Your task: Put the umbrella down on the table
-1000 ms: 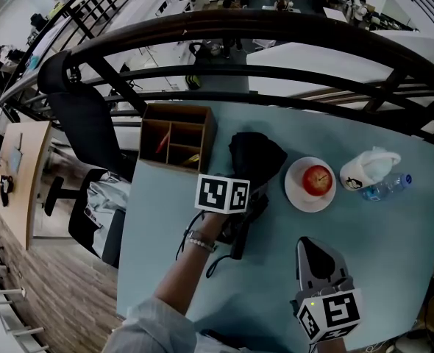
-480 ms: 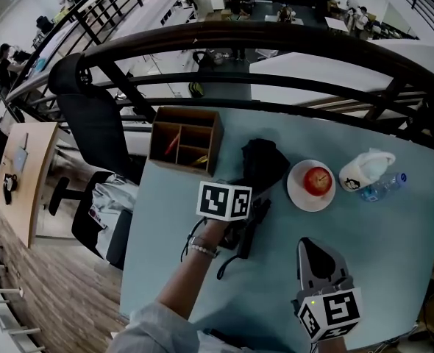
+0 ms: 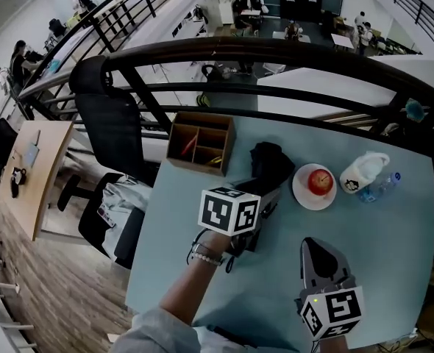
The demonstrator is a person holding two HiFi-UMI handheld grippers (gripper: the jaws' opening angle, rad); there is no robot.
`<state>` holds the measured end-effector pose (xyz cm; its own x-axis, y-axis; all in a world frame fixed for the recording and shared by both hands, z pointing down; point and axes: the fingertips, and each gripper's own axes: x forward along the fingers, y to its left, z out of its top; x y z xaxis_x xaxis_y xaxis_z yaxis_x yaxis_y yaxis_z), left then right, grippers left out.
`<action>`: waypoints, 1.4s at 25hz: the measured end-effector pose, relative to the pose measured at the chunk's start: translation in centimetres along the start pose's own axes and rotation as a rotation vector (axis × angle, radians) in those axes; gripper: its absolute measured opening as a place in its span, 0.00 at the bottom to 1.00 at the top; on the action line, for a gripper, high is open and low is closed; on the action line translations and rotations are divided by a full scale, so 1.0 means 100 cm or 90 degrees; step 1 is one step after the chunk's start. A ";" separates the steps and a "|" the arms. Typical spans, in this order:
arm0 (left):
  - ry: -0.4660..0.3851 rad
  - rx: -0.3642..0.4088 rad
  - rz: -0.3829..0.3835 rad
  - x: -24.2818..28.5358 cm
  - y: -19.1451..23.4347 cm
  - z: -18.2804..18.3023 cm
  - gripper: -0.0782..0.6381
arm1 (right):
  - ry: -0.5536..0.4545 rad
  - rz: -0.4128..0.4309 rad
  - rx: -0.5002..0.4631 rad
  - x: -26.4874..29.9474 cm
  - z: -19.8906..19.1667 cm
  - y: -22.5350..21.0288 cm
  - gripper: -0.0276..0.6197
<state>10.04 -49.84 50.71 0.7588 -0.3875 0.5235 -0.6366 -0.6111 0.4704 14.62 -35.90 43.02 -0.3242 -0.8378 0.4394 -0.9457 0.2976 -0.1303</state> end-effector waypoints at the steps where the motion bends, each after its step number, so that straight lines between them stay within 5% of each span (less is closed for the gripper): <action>1: -0.007 0.012 0.000 -0.007 -0.007 0.002 0.42 | -0.002 -0.002 -0.002 -0.004 0.001 0.002 0.04; 10: -0.091 0.062 0.005 -0.069 -0.059 0.007 0.12 | -0.033 -0.022 -0.008 -0.052 0.006 0.015 0.04; 23: -0.194 0.053 0.007 -0.158 -0.126 -0.022 0.12 | -0.079 -0.018 -0.019 -0.114 0.002 0.037 0.04; 35: -0.244 0.025 0.040 -0.207 -0.146 -0.058 0.12 | -0.087 -0.023 -0.026 -0.145 -0.011 0.046 0.04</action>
<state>2.83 -28.90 37.20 0.7200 -0.6499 0.2433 -0.6829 -0.6010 0.4153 14.96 -21.89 37.01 -0.2922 -0.9021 0.3176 -0.9562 0.2819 -0.0792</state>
